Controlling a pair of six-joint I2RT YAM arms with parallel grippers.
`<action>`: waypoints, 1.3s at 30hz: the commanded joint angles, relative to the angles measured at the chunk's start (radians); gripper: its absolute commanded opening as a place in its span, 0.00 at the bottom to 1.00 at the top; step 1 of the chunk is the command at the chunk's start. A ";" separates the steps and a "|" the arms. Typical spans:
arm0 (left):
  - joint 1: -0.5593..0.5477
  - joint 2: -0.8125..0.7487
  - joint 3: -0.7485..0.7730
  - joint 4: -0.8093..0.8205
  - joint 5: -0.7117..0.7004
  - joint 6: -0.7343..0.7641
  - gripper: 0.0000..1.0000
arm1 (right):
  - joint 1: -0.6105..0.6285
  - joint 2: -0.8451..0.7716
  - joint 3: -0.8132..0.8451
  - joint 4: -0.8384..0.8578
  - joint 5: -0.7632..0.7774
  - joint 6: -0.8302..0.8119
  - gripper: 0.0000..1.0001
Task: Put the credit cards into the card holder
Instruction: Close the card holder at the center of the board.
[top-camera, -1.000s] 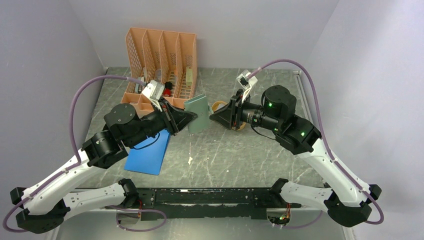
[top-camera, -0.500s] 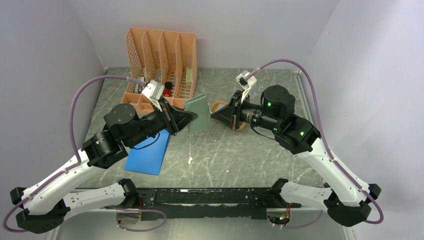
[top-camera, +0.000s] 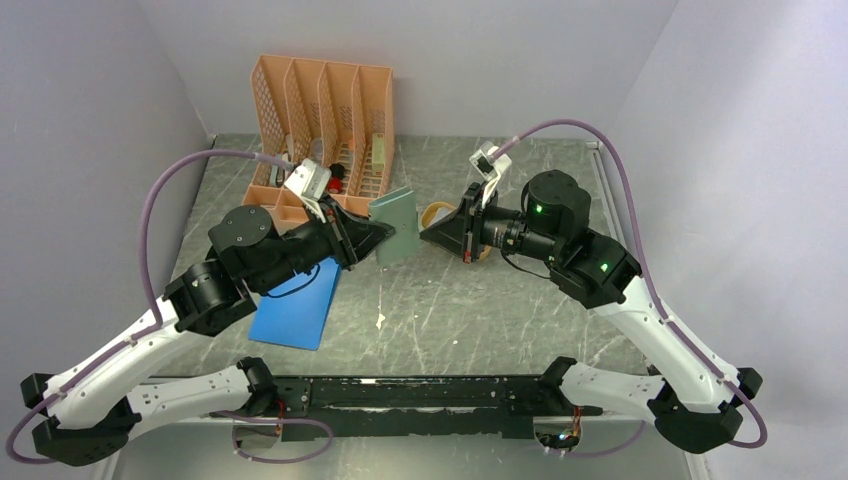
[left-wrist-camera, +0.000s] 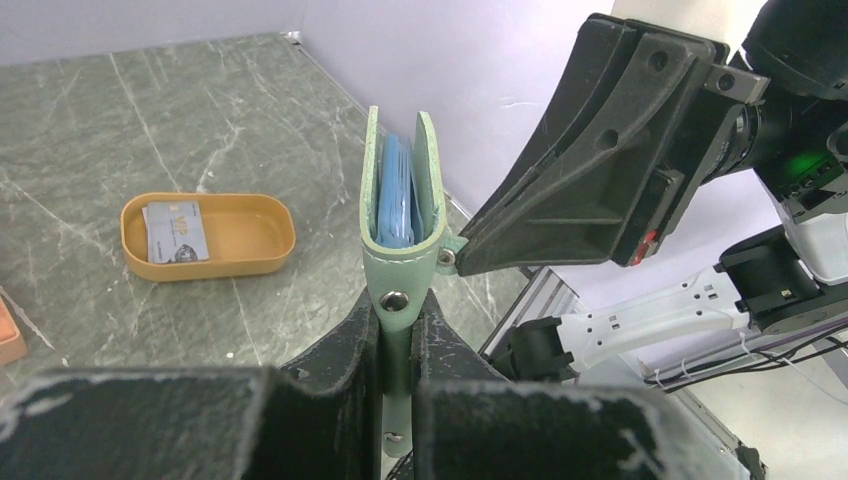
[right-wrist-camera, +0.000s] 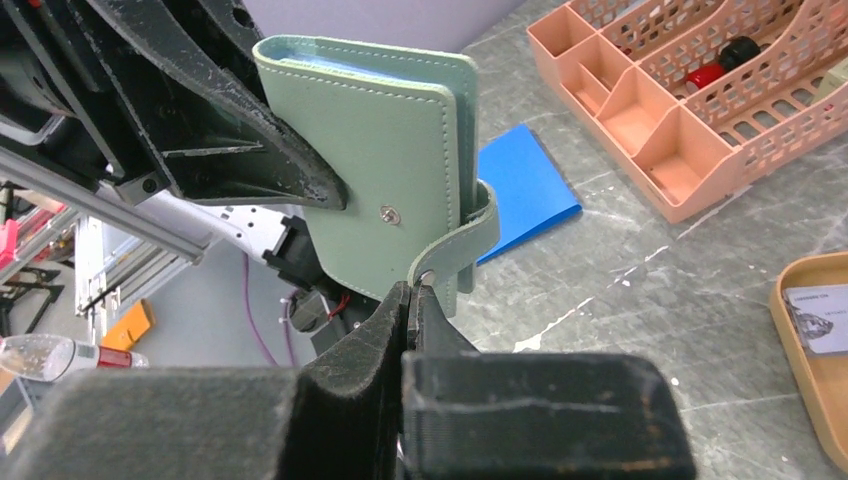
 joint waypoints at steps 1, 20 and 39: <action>-0.004 0.011 0.058 0.015 0.009 0.034 0.05 | -0.004 -0.008 0.027 0.029 -0.063 0.000 0.00; -0.004 0.053 0.085 0.006 0.107 0.089 0.05 | -0.004 0.019 0.020 0.075 -0.051 0.036 0.00; -0.004 0.079 0.102 -0.013 0.186 0.114 0.05 | -0.004 0.025 0.025 0.075 -0.010 0.046 0.00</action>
